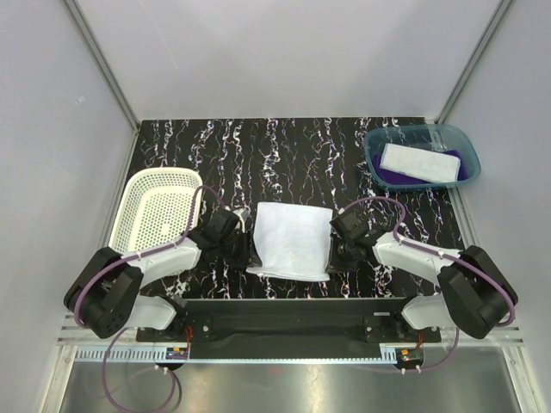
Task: Fold and stack the towels
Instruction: Fold the towel
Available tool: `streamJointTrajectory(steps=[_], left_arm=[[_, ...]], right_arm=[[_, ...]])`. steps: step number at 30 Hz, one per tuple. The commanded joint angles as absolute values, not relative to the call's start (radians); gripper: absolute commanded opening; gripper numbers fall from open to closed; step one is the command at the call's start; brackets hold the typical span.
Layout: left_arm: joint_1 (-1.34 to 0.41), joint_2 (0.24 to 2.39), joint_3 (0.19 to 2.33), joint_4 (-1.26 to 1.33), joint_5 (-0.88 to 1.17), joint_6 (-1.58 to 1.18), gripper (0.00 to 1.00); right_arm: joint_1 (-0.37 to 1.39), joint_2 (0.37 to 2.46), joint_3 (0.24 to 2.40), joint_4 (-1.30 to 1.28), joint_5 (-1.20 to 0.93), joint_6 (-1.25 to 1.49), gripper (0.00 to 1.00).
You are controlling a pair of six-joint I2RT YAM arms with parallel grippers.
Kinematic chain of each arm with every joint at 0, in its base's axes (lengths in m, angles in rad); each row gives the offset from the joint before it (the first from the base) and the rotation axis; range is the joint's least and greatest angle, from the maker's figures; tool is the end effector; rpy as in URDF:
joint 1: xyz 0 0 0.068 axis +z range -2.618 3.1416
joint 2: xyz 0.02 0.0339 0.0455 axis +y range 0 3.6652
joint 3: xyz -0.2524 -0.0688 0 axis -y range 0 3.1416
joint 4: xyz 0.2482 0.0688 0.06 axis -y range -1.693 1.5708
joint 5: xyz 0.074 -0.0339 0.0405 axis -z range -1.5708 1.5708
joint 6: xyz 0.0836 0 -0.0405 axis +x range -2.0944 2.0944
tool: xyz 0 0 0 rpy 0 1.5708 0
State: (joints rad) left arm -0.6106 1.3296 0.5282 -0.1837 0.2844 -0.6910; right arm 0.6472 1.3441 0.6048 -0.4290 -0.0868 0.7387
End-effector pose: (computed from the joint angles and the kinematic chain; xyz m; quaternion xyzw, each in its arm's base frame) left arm 0.2002 -0.1687 0.0935 0.0028 0.9486 -0.2811 0.1452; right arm 0.1940 0.1557 0.0918 0.0361 0.9783 0.1603 0.1265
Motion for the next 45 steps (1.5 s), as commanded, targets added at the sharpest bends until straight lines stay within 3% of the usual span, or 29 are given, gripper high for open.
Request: streamJointTrajectory(steps=[1,12,17,20,22,25,32,38,45], left_arm=[[-0.617,1.315,0.486,-0.183,0.187,-0.713,0.41],[-0.618,1.301,0.480,-0.206,0.149,-0.703,0.41],[-0.621,1.256,0.479,-0.190,0.222,-0.726,0.41],[-0.621,1.197,0.549,-0.170,0.360,-0.756,0.42],[-0.621,1.195,0.692,-0.241,0.326,-0.717,0.44],[-0.603,1.299,0.878,-0.336,0.188,-0.619,0.46],[-0.479,1.673,1.150,-0.357,0.244,-0.548,0.44],[-0.393,1.839,1.209,-0.278,0.299,-0.604,0.44],[-0.368,1.970,1.241,-0.276,0.265,-0.601,0.43]], right_arm=[[0.667,1.348,0.591,-0.486,0.051,0.752,0.00],[0.732,1.338,0.612,-0.558,0.169,0.816,0.00],[0.741,1.327,0.627,-0.578,0.187,0.816,0.00],[0.742,1.299,0.690,-0.612,0.178,0.790,0.15],[0.742,1.273,0.753,-0.626,0.179,0.764,0.18],[0.733,1.302,0.856,-0.608,0.236,0.683,0.25],[0.589,1.621,1.072,-0.451,0.213,0.422,0.16],[0.469,1.848,1.193,-0.351,0.126,0.296,0.11],[0.436,1.888,1.218,-0.321,0.124,0.203,0.17]])
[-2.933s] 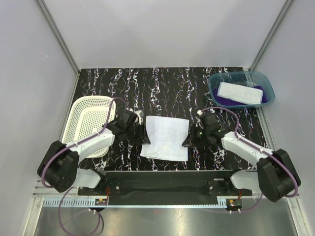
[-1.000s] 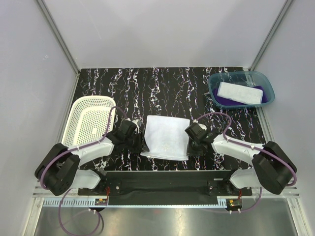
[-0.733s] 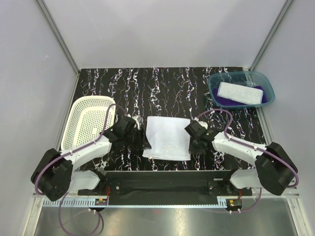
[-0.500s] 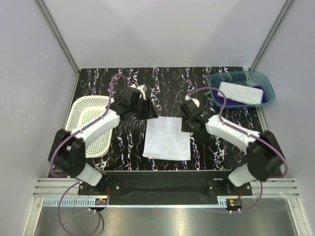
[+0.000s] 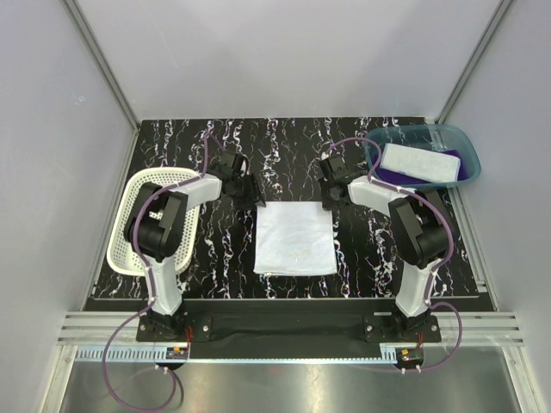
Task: Fold and stack the towels
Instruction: Fold the towel
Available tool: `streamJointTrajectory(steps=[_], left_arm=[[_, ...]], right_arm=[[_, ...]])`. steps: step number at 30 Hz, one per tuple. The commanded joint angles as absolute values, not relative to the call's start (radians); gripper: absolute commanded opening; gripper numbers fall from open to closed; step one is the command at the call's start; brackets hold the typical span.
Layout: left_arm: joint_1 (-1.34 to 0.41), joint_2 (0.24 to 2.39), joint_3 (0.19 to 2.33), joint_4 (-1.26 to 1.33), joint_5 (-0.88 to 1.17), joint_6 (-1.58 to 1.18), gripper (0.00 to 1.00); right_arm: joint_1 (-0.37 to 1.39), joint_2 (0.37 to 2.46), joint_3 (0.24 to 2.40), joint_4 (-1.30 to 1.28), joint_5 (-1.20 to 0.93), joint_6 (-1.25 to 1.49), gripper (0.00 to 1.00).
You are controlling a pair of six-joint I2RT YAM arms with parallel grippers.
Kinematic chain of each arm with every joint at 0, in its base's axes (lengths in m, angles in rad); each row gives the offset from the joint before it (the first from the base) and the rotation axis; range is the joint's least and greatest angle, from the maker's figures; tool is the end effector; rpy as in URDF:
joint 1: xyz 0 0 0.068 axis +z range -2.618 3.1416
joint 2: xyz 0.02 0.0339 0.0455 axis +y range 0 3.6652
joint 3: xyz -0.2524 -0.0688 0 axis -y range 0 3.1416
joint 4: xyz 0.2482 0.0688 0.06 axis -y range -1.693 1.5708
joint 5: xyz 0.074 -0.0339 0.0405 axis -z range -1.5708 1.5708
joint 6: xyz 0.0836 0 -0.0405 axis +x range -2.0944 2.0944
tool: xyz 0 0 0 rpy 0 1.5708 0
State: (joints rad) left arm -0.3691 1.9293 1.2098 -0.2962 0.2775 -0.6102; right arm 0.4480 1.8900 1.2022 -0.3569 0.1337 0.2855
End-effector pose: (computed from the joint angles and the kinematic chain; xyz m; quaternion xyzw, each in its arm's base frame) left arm 0.3799 -0.1715 0.1002 -0.0769 0.9501 -0.2450 0.1769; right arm 0.3724 0.1666 0.1063 -0.0609 0.9617 0.0328 0.2653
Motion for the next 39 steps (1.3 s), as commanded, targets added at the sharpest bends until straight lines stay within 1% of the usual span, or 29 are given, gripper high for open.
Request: streamJointTrajectory(steps=[1,5,6,8,9,10,11,13,14,16,17,18,19,20,21,23,24,26,27,29,30,31,33,36,39], left_arm=[[-0.367,1.974,1.243,-0.278,0.261,-0.600,0.43],[-0.367,1.933,1.261,-0.317,0.259,-0.562,0.43],[-0.367,1.915,1.270,-0.327,0.258,-0.520,0.43],[-0.365,1.891,1.328,-0.379,0.223,-0.465,0.48],[-0.364,1.896,1.354,-0.406,0.207,-0.407,0.49],[-0.361,1.905,1.391,-0.463,0.210,-0.375,0.51],[-0.359,1.933,1.443,-0.485,0.216,-0.344,0.52],[-0.356,1.968,1.506,-0.541,0.270,-0.250,0.53],[-0.353,1.997,1.523,-0.558,0.291,-0.201,0.53],[-0.351,2.014,1.534,-0.574,0.345,-0.157,0.53],[-0.351,2.019,1.531,-0.575,0.353,-0.119,0.51],[-0.351,2.016,1.526,-0.574,0.391,-0.098,0.49],[-0.351,2.013,1.517,-0.560,0.420,-0.077,0.47],[-0.351,2.010,1.511,-0.557,0.452,-0.034,0.44],[-0.351,2.005,1.512,-0.561,0.515,-0.019,0.43],[-0.354,2.006,1.517,-0.575,0.592,0.018,0.39],[-0.353,2.009,1.516,-0.577,0.676,0.023,0.37],[-0.353,2.019,1.509,-0.561,0.713,0.018,0.32],[-0.354,2.029,1.505,-0.557,0.719,0.014,0.27],[-0.353,2.075,1.502,-0.571,0.680,0.012,0.25],[-0.353,2.085,1.503,-0.581,0.613,0.009,0.24],[-0.354,2.094,1.484,-0.575,0.588,0.005,0.22],[-0.353,2.089,1.451,-0.534,0.502,-0.035,0.22],[-0.348,2.094,1.414,-0.450,0.431,-0.078,0.23],[-0.348,2.114,1.427,-0.434,0.433,-0.089,0.26]], right_arm=[[0.433,1.881,1.220,-0.318,0.111,0.168,0.19],[0.430,1.809,1.249,-0.374,0.032,0.074,0.24],[0.423,1.795,1.268,-0.386,-0.025,0.054,0.24],[0.385,1.778,1.307,-0.411,-0.101,0.005,0.27],[0.368,1.779,1.322,-0.422,-0.189,0.005,0.28],[0.348,1.784,1.339,-0.436,-0.236,-0.053,0.29],[0.333,1.796,1.365,-0.460,-0.274,-0.073,0.35],[0.296,1.819,1.388,-0.506,-0.391,-0.150,0.40],[0.285,1.828,1.408,-0.521,-0.418,-0.172,0.45],[0.255,1.854,1.437,-0.587,-0.498,-0.243,0.51],[0.244,1.883,1.474,-0.613,-0.527,-0.264,0.56],[0.235,1.900,1.495,-0.642,-0.575,-0.284,0.56],[0.213,1.937,1.518,-0.700,-0.598,-0.320,0.55],[0.204,1.953,1.557,-0.725,-0.618,-0.340,0.51],[0.193,1.966,1.574,-0.744,-0.652,-0.354,0.42],[0.166,2.006,1.624,-0.793,-0.696,-0.368,0.34],[0.161,2.019,1.641,-0.819,-0.763,-0.380,0.30],[0.161,2.039,1.663,-0.862,-0.808,-0.403,0.29],[0.161,2.040,1.666,-0.870,-0.836,-0.408,0.27],[0.161,2.045,1.667,-0.879,-0.835,-0.411,0.27],[0.161,2.051,1.667,-0.880,-0.824,-0.414,0.27],[0.160,2.065,1.672,-0.890,-0.822,-0.422,0.27],[0.161,2.080,1.678,-0.891,-0.821,-0.422,0.27],[0.161,2.117,1.680,-0.885,-0.784,-0.408,0.27],[0.158,2.147,1.678,-0.867,-0.727,-0.405,0.26]])
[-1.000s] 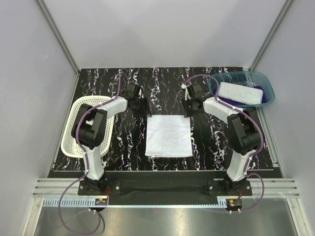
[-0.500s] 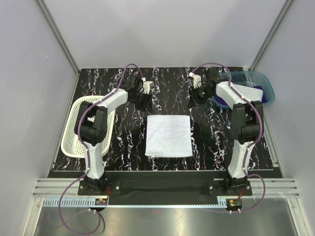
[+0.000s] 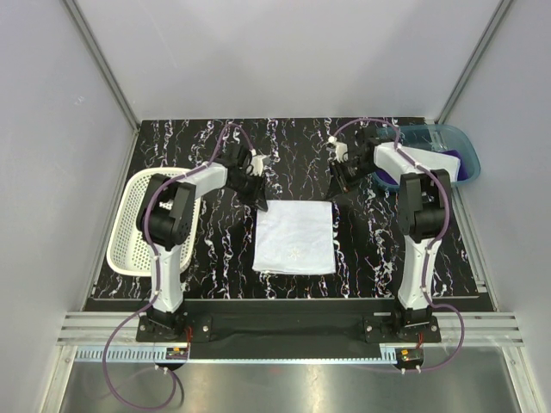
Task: Fold and stack the towels
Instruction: Fold the towel
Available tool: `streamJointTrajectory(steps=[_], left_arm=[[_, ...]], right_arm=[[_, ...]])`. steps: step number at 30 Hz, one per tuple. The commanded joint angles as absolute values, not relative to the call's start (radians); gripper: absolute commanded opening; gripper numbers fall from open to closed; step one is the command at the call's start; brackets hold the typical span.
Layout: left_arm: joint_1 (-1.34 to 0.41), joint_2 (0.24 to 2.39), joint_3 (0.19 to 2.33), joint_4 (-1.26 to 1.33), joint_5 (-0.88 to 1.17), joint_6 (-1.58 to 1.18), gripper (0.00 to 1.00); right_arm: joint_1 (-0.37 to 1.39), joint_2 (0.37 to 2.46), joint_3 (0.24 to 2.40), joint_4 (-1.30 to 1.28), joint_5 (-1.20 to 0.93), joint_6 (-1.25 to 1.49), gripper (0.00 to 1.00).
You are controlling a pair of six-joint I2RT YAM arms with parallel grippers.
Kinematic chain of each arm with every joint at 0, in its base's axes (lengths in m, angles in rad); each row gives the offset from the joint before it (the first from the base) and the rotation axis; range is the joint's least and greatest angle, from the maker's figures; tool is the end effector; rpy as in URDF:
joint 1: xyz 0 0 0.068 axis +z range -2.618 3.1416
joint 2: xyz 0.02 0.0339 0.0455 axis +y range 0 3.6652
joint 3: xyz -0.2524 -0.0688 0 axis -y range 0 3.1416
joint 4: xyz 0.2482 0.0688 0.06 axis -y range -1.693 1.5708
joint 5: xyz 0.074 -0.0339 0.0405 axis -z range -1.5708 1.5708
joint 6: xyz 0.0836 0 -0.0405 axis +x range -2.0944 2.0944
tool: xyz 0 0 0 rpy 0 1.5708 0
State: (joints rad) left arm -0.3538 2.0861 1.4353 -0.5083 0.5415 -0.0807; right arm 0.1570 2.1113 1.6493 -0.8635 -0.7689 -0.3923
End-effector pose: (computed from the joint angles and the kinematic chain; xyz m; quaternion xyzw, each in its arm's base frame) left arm 0.3945 -0.1916 0.0970 0.1826 0.9270 -0.2981 0.1359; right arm 0.4170 0.1249 0.1429 -0.2937 0.8731 0.3563 0.1563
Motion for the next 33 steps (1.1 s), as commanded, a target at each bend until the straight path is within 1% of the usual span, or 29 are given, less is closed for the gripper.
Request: streamJointTrajectory(steps=[1,4,5,8,9,10,12,13,16,24,27,31,33], left_arm=[[-0.347,2.118,1.437,-0.446,0.448,-0.087,0.27],[-0.350,2.097,1.471,-0.497,0.477,-0.075,0.31],[-0.348,2.083,1.480,-0.511,0.477,-0.058,0.35],[-0.348,2.037,1.538,-0.584,0.442,-0.006,0.41],[-0.347,2.033,1.555,-0.601,0.402,0.023,0.44],[-0.347,2.034,1.584,-0.630,0.385,0.040,0.46],[-0.345,2.051,1.604,-0.647,0.353,0.089,0.48],[-0.341,2.090,1.655,-0.694,0.348,0.100,0.48],[-0.327,2.137,1.718,-0.751,0.357,0.133,0.50],[-0.293,2.224,1.790,-0.808,0.438,0.222,0.50],[-0.290,2.236,1.792,-0.810,0.489,0.248,0.49],[-0.290,2.255,1.809,-0.833,0.489,0.271,0.49],[-0.291,2.263,1.816,-0.845,0.491,0.284,0.47]], right_arm=[[0.153,2.164,1.681,-0.862,-0.718,-0.403,0.26],[0.150,2.187,1.709,-0.887,-0.700,-0.406,0.27],[0.152,2.186,1.726,-0.893,-0.695,-0.408,0.27],[0.152,2.171,1.753,-0.907,-0.680,-0.419,0.36],[0.150,2.166,1.762,-0.914,-0.680,-0.426,0.39],[0.150,2.164,1.772,-0.926,-0.677,-0.431,0.47],[0.152,2.169,1.795,-0.939,-0.676,-0.445,0.52],[0.150,2.178,1.802,-0.949,-0.680,-0.462,0.54],[0.152,2.215,1.831,-0.977,-0.681,-0.497,0.55],[0.153,2.316,1.939,-1.042,-0.747,-0.563,0.55],[0.152,2.350,1.976,-1.068,-0.798,-0.587,0.56],[0.152,2.402,2.028,-1.081,-0.790,-0.591,0.56],[0.152,2.421,2.048,-1.107,-0.784,-0.600,0.57]])
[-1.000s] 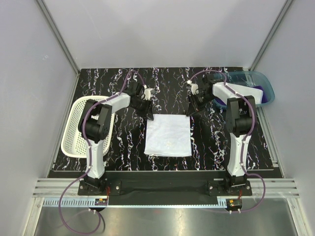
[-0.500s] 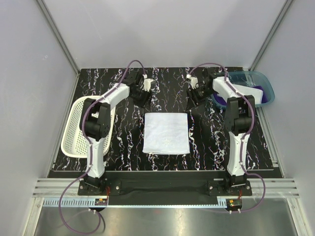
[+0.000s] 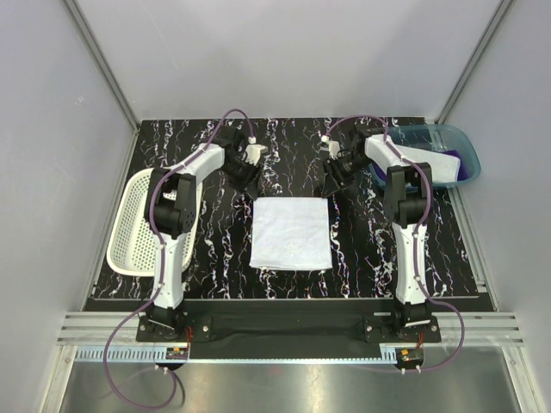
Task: Fold and stack the towels
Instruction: Fold the towel
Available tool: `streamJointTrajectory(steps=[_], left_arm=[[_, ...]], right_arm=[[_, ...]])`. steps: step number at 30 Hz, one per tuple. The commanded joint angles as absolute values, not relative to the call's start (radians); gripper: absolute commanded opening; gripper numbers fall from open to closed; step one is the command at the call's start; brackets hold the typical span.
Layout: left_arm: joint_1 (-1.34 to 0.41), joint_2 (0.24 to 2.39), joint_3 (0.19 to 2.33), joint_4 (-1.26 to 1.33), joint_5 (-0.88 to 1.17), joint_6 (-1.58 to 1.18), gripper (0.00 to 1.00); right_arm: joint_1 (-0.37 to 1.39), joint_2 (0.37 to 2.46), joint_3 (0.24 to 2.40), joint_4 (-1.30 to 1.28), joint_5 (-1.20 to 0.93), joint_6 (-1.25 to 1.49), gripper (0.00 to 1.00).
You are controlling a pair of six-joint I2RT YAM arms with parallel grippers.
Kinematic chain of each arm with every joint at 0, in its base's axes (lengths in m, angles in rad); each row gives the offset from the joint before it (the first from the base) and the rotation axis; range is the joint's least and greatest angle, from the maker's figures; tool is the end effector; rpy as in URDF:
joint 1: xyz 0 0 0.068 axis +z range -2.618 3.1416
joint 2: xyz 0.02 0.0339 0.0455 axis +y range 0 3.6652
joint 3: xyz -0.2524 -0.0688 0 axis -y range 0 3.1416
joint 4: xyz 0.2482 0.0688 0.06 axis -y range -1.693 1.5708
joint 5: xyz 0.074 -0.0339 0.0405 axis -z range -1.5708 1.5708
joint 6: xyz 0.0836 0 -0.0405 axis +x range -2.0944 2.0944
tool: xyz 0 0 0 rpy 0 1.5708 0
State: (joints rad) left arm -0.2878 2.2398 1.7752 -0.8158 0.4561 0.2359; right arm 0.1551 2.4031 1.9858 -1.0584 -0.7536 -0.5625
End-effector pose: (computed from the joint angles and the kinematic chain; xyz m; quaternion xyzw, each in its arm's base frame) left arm 0.4383 -0.1681 0.1111 0.2811 0.9225 -0.2273 0.1351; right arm 0.4562 0.1292 0.1033 -0.3425 0.8635 0.3510 0.1176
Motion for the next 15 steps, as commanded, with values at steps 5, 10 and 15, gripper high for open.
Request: streamJointTrajectory(steps=[5,10,15], left_arm=[[-0.291,2.272,1.812,-0.848,0.500,0.302,0.44],[-0.290,2.273,1.795,-0.824,0.531,0.302,0.42],[-0.293,2.284,1.795,-0.810,0.545,0.291,0.42]], right_arm=[[0.155,2.434,2.025,-1.118,-0.801,-0.612,0.54],[0.155,2.441,2.016,-1.123,-0.815,-0.624,0.49],[0.155,2.439,2.016,-1.121,-0.818,-0.621,0.46]])
